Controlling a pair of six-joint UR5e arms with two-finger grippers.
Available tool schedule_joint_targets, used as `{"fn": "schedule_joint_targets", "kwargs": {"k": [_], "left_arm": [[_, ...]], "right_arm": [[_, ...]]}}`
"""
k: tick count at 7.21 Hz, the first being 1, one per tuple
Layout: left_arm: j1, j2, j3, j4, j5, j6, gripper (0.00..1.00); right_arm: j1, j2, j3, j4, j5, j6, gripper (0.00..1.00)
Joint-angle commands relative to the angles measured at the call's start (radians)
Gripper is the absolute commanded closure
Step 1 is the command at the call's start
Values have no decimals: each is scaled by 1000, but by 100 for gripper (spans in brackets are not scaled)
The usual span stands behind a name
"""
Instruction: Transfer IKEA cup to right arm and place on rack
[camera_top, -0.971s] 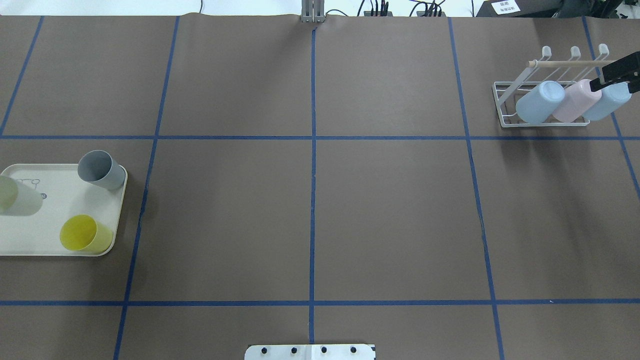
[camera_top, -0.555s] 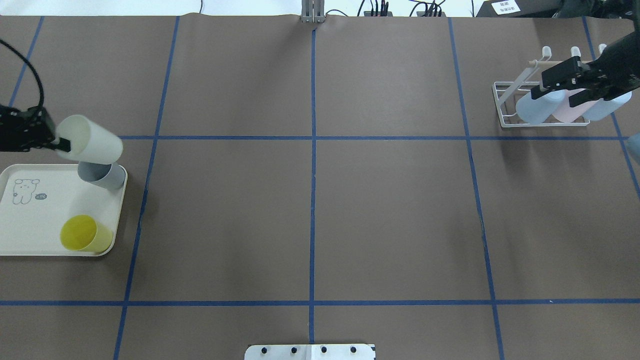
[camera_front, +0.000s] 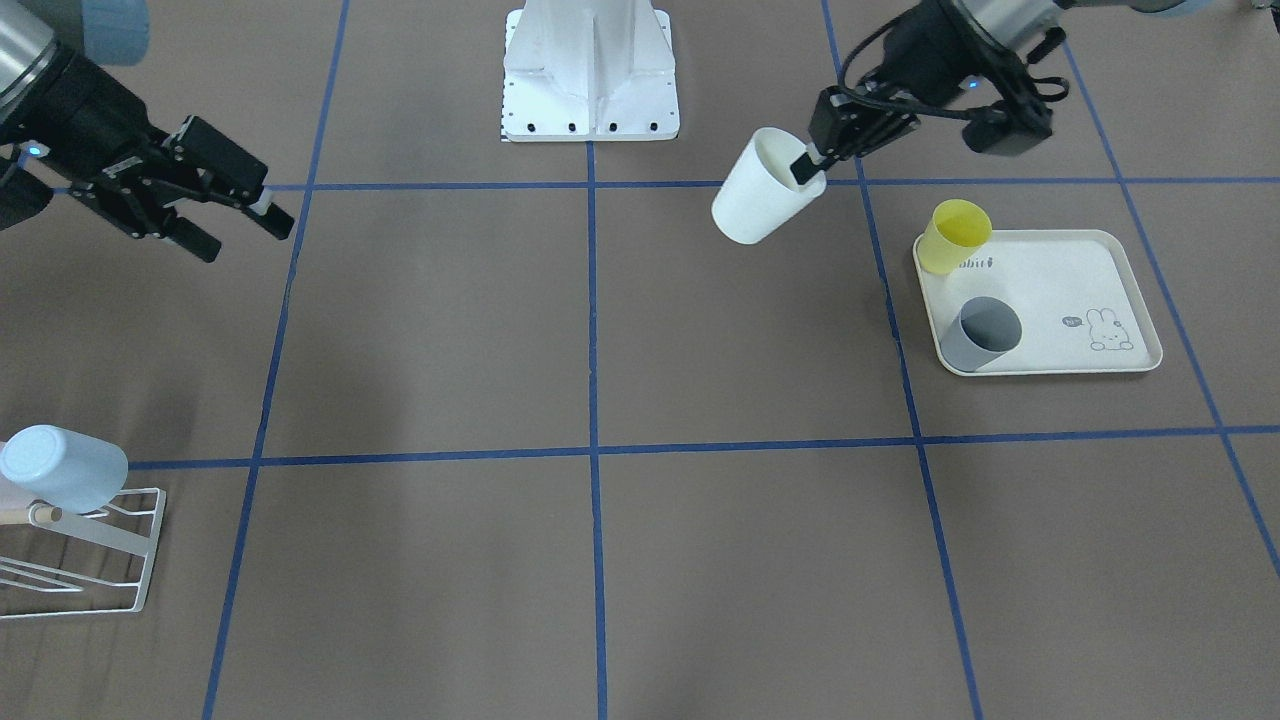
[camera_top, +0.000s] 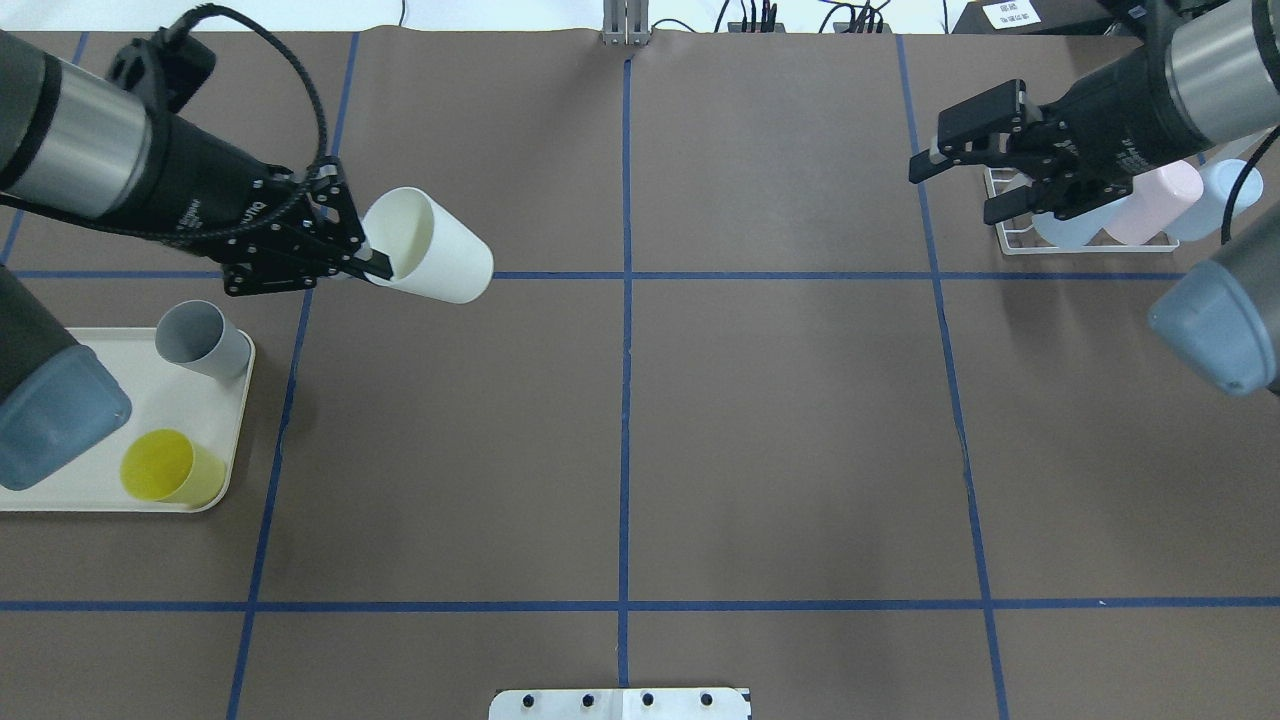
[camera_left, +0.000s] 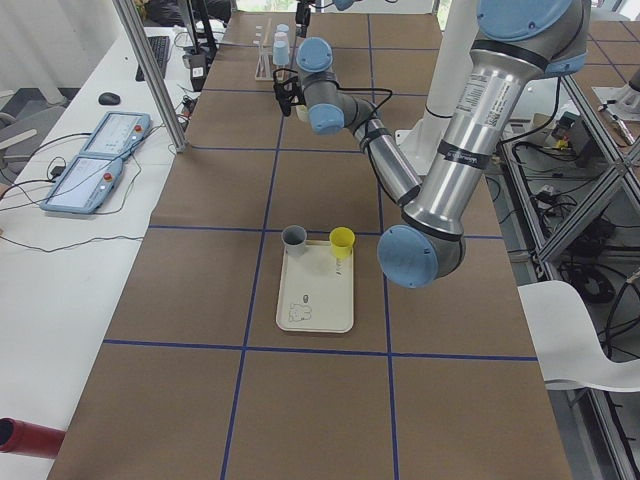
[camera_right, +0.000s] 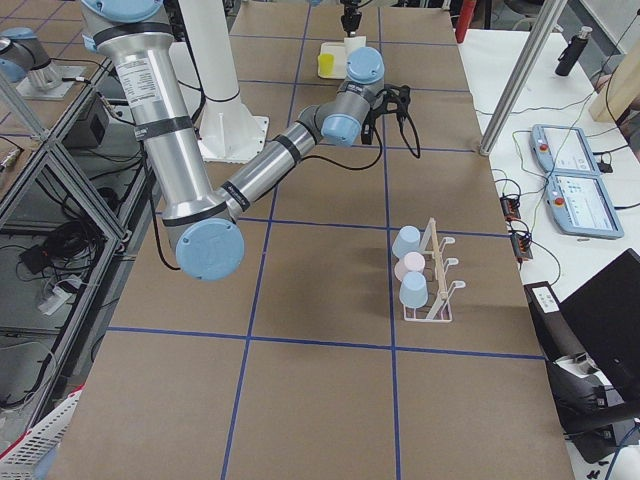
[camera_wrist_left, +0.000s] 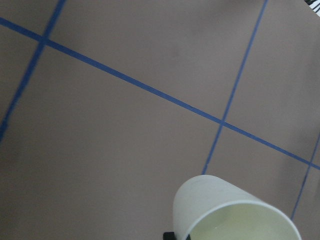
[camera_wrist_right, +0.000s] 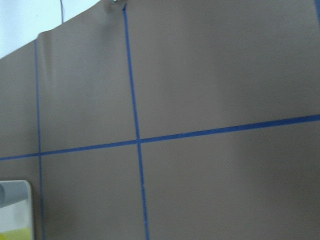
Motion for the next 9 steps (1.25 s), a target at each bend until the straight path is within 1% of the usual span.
{"fn": "schedule_joint_targets", "kwargs": {"k": [1,2,3,4,5,6,7,8,9], "left_arm": [[39,-28,99,-347,25,-203,100],[40,-30,167,-545,35,-291,100],[46,-34,219,-744,70,-422,100],[68,-34,262,-960,124,-545,100],[118,-33,285,-1149,237,-668,100],[169,-22,296,-1286,344,-724,100],[187,-21,299,-1333,357,-755,100],[206,-22,301,-1378,359,-797,100],[229,-24,308,-1412,360,-833,100]], "right_arm": [[-158,6,-67,558,-101,481,2],[-228,6,-100,768,-186,601,2],[-293,6,-115,885,-260,648,2],[-344,8,-114,930,-317,651,2],[-373,11,-106,963,-365,672,2],[-393,11,-106,1034,-403,691,2],[-398,32,-111,1075,-431,728,2],[-398,64,-111,1081,-451,755,2],[-399,86,-111,1083,-453,757,2]]}}
